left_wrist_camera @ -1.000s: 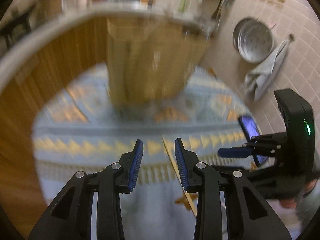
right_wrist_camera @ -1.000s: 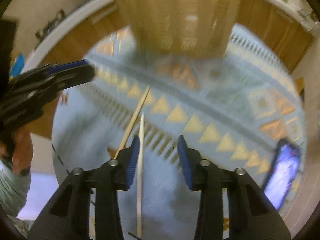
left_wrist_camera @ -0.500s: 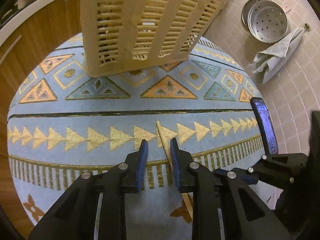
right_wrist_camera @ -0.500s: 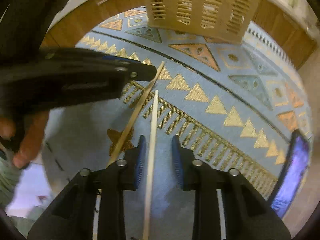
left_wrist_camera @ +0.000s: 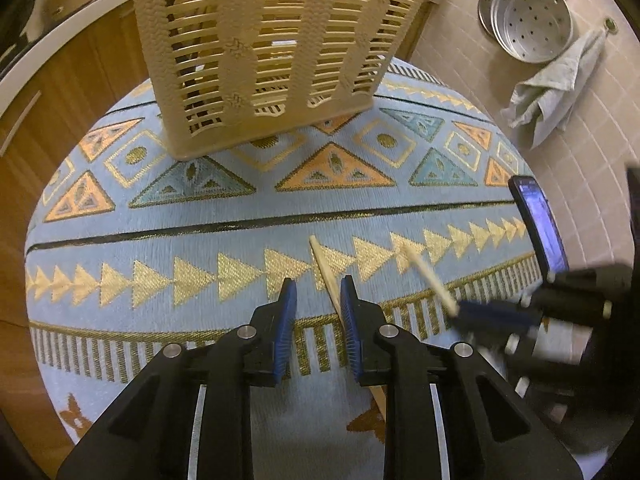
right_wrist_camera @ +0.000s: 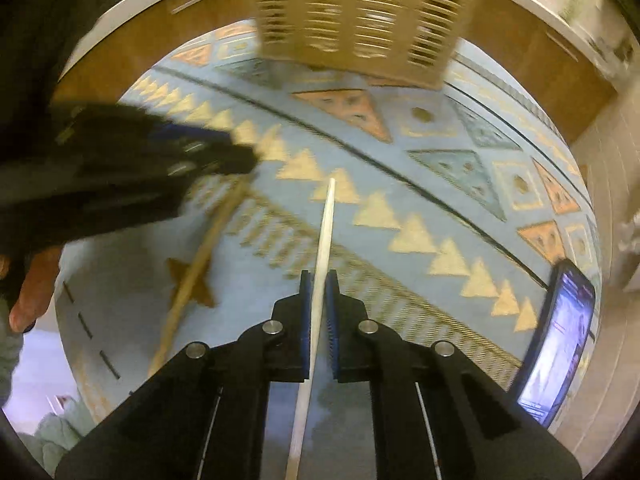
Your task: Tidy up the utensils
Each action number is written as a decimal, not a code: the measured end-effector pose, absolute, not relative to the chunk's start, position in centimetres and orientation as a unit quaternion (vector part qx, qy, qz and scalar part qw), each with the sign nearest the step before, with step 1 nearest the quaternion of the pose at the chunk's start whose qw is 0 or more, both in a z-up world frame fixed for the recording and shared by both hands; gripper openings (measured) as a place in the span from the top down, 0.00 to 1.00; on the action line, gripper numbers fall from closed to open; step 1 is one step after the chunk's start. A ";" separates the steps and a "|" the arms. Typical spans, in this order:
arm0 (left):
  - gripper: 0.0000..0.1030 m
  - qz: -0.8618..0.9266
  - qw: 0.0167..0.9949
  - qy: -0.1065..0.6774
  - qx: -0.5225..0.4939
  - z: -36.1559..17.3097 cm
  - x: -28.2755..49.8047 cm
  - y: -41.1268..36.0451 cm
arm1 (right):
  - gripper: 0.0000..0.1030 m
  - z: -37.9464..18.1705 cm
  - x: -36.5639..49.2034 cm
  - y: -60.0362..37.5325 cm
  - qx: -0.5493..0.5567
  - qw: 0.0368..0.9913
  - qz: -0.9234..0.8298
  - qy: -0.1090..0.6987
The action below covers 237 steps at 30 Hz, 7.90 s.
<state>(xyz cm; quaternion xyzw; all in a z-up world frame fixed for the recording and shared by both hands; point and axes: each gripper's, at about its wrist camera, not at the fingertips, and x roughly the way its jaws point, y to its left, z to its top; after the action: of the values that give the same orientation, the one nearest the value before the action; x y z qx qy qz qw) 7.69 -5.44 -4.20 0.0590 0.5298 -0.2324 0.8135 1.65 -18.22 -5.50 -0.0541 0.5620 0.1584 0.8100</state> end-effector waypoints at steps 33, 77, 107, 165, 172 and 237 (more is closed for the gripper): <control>0.85 -0.242 0.740 0.563 0.279 -5.1 6.8 -9.7 | 0.94 -5.9 7.1 -19.5 -0.026 0.779 0.139 0.610; 0.96 -0.224 0.969 0.042 -0.097 17.6 6.4 -0.8 | 0.96 18.3 7.3 -21.5 0.058 0.972 0.182 0.134; 0.94 -0.139 0.988 -0.003 -0.071 10.9 14.0 -3.1 | 0.95 9.3 15.1 -22.5 0.063 0.993 0.039 0.089; 0.11 0.029 0.988 0.148 -0.018 1.7 1.7 2.2 | 0.10 -0.2 0.4 -18.9 -0.003 0.982 0.016 0.187; 0.11 0.025 0.988 0.154 -0.009 1.5 1.7 1.5 | 0.10 -0.3 0.6 -19.5 0.005 0.981 0.008 0.193; 0.08 0.001 0.984 0.179 -0.009 0.9 1.9 0.8 | 0.10 -1.3 1.8 -20.1 0.014 0.974 0.002 0.227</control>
<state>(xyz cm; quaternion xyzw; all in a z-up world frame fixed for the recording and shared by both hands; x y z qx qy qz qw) 1.87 0.82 0.90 -0.0092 0.1787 0.0012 0.9839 1.84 -20.15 -1.35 0.0145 0.2274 0.0016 0.9737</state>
